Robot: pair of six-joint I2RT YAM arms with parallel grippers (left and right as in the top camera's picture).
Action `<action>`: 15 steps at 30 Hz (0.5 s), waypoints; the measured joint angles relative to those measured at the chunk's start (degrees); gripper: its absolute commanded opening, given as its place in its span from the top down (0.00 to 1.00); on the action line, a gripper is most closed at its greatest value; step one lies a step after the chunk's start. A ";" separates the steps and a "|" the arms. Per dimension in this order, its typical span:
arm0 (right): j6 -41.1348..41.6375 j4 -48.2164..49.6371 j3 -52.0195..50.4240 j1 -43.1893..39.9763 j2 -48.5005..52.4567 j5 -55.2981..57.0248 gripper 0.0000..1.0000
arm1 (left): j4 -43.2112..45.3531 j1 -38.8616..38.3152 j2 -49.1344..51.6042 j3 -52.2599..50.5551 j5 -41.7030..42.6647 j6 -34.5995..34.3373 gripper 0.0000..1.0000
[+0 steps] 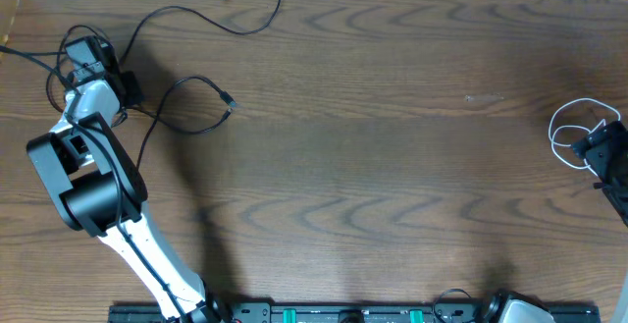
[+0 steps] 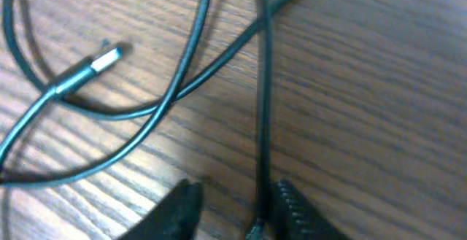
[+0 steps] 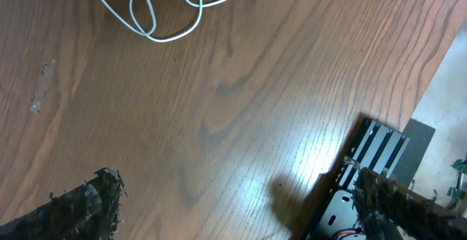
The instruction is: Untangle cables
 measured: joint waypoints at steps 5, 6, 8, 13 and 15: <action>0.00 0.00 0.00 0.00 0.00 0.00 0.01 | 0.15 0.00 0.11 0.04 0.07 0.35 0.92; 0.00 0.00 0.00 0.00 0.00 -0.02 0.01 | 0.15 0.00 0.13 0.04 0.00 0.72 0.92; 0.00 0.00 0.00 0.00 0.00 -0.02 0.01 | 0.20 0.00 0.15 0.07 0.00 1.14 0.92; 0.00 0.00 0.00 0.00 0.00 0.00 0.01 | -0.33 0.00 0.13 1.11 -0.11 1.55 0.92; 0.00 0.00 0.00 0.00 0.00 0.00 0.01 | -0.39 0.00 0.09 2.56 -0.13 2.10 0.93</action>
